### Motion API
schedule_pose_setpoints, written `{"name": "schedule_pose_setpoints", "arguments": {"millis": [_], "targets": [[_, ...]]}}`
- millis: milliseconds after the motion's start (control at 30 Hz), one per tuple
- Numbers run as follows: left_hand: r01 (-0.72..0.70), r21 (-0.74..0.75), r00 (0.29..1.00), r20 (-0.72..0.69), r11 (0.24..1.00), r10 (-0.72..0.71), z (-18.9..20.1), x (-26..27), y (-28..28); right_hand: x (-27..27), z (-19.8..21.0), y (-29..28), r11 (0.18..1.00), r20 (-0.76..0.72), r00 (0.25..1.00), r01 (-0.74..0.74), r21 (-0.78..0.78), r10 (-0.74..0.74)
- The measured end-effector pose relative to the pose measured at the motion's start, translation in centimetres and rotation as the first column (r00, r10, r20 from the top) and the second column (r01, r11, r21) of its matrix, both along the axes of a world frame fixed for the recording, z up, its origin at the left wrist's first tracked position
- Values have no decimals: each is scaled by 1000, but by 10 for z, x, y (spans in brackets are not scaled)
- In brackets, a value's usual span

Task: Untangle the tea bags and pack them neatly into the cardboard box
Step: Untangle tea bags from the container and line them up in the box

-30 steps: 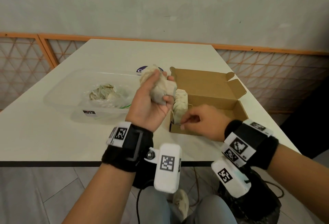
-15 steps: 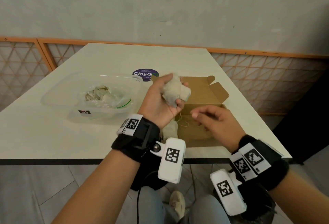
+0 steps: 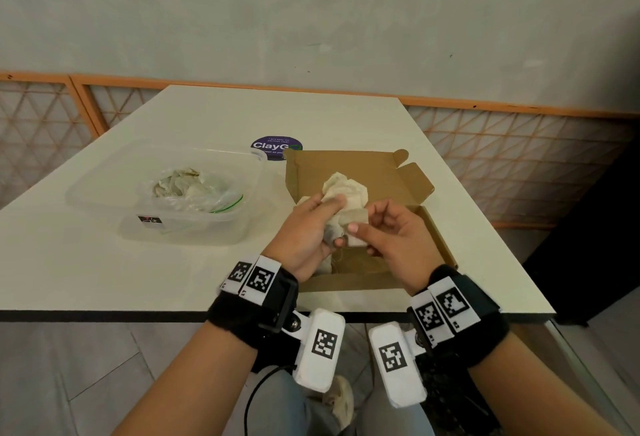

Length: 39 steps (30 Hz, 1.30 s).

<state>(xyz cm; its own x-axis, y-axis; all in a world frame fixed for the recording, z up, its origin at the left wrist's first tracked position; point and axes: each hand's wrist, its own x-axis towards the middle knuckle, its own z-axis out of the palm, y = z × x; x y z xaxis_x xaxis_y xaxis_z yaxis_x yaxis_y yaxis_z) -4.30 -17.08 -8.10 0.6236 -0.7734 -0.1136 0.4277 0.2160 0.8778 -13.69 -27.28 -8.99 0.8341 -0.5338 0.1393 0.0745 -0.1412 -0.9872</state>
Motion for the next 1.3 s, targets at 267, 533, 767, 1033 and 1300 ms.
{"name": "schedule_pose_setpoints", "arguments": {"millis": [267,533,767,1033,1300], "targets": [[-66,55,997,42,996,63,-5,1,-2,0,-1,-12,873,99,981,98,477,-164],[-20,152,959,283,988,-24,-2,-11,-2,2,-4,-12,882,56,962,221,415,-267],[-63,159,987,154,985,38,1,-5,-6,2,-3,-12,874,40,955,252,416,-294],[-193,216,979,113,957,172,-3,-4,-13,-6,1,-11,878,210,974,-26,478,-86],[-224,237,957,238,945,167,-11,-5,-15,5,-8,-15,905,16,953,283,317,-303]]}}
